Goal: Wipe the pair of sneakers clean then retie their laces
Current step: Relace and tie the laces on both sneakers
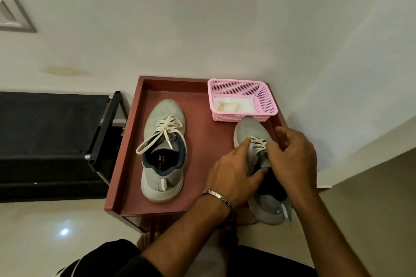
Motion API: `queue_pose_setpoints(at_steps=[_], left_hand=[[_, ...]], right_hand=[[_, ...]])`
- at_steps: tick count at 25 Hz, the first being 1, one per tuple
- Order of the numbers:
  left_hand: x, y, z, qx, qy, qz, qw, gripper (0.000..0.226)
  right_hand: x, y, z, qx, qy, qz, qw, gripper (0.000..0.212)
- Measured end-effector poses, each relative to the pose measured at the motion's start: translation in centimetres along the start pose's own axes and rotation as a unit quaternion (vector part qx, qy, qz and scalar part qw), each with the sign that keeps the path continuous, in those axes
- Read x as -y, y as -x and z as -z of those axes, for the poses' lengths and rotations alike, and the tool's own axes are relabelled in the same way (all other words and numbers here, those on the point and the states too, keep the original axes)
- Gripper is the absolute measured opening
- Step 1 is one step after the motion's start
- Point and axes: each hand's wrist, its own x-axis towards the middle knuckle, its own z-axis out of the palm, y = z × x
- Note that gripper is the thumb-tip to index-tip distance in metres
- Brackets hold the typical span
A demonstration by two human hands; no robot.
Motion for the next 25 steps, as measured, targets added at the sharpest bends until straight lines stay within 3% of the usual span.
queue_pose_setpoints(at_steps=[2, 8, 13, 25], left_hand=[[-0.1, 0.0, -0.8, 0.021, -0.009, 0.004, 1.0, 0.074], [-0.8, 0.0, -1.7, 0.014, -0.005, 0.013, 1.0, 0.062], [-0.7, 0.1, -0.9, 0.012, 0.007, 0.029, 0.999, 0.058], [3.5, 3.5, 5.5, -0.053, 0.008, 0.046, 0.998, 0.049]], right_hand=[[-0.2, -0.2, 0.4, -0.002, -0.002, -0.01, 1.0, 0.043], [-1.8, 0.0, 0.8, 0.117, 0.02, -0.066, 0.991, 0.038], [-1.3, 0.0, 0.5, 0.104, 0.007, -0.052, 0.993, 0.038], [3.7, 2.9, -3.1, 0.156, -0.045, 0.006, 0.987, 0.038]])
